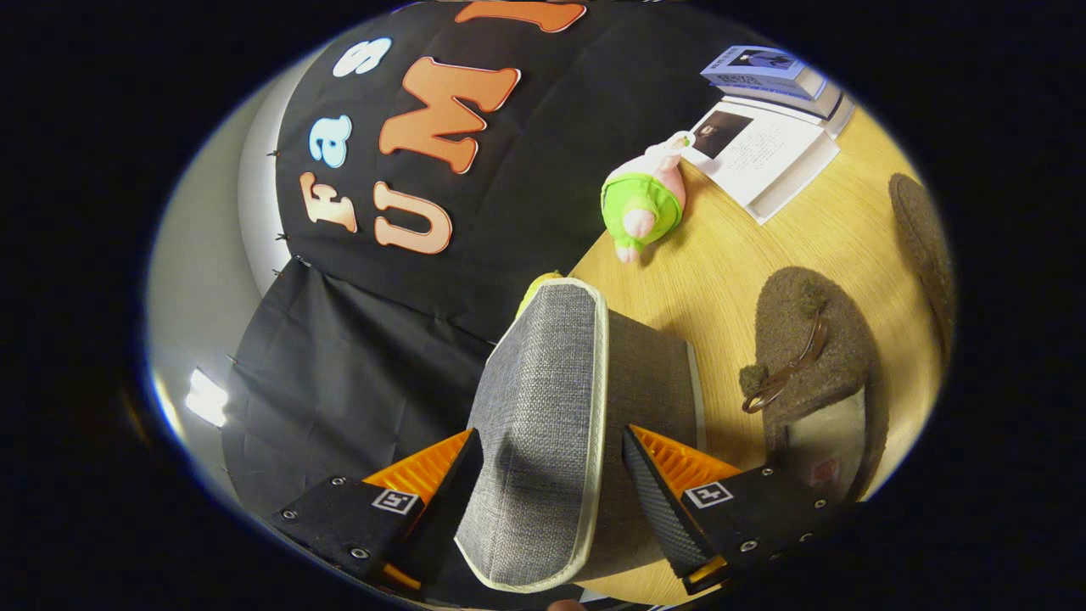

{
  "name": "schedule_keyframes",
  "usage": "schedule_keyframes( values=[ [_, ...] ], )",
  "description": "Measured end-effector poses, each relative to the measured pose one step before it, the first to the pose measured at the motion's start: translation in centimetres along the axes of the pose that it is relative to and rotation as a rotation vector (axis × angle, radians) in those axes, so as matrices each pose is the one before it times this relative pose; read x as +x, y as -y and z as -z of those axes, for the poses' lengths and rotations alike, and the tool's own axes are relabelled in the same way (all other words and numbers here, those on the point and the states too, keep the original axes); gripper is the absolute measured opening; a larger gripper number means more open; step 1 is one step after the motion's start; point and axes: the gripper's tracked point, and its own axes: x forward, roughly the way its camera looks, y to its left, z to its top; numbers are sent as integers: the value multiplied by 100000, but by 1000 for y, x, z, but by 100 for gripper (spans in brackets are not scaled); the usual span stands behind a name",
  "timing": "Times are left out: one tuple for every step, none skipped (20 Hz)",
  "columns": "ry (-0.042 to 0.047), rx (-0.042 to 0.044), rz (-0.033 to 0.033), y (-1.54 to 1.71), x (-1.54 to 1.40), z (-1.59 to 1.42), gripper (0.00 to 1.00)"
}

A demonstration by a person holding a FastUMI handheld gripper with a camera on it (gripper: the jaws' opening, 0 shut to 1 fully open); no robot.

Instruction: Open the storage box then place both shoes into the box .Put the left shoe in first, then the right shoe, with the right side of both shoes facing outward in a uniform manner.

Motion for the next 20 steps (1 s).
schedule_keyframes(
  values=[
    [-439, 225, 1446, 190, -95, 314, 96],
    [-295, 1867, -1363, -389, -78, -219, 94],
    [47, 1313, -89, -176, -87, -2, 87],
    [12, 622, 447, -180, -238, -144, 81],
    [430, -161, 1731, 260, -101, -99, 71],
    [551, 144, 626, 7, -198, -187, 68],
    [-114, 459, 345, -25, -275, -166, 62],
    [-366, 374, 183, -67, -190, -73, 55],
    [423, 686, 229, -193, -337, -320, 49],
    [819, 991, 162, -221, -224, -312, 41],
    [964, -176, -205, -372, -277, -365, 23],
    [191, -308, -380, -387, -84, -113, 19],
    [472, 93, -279, -427, -254, -59, 12],
    [135, 205, -155, -442, -124, -200, 9],
    [0, -664, 1106, -470, 5, -57, 3],
    [-166, -2012, 1916, -225, 36, 37, 2],
    [-172, -2356, 1310, -334, -279, -63, 1],
    [-533, -2259, 682, -610, -138, -59, 1],
    [-300, -1845, 811, -769, -194, 28, 1],
    [-140, -1513, 301, -838, -174, -148, 1]
  ],
)
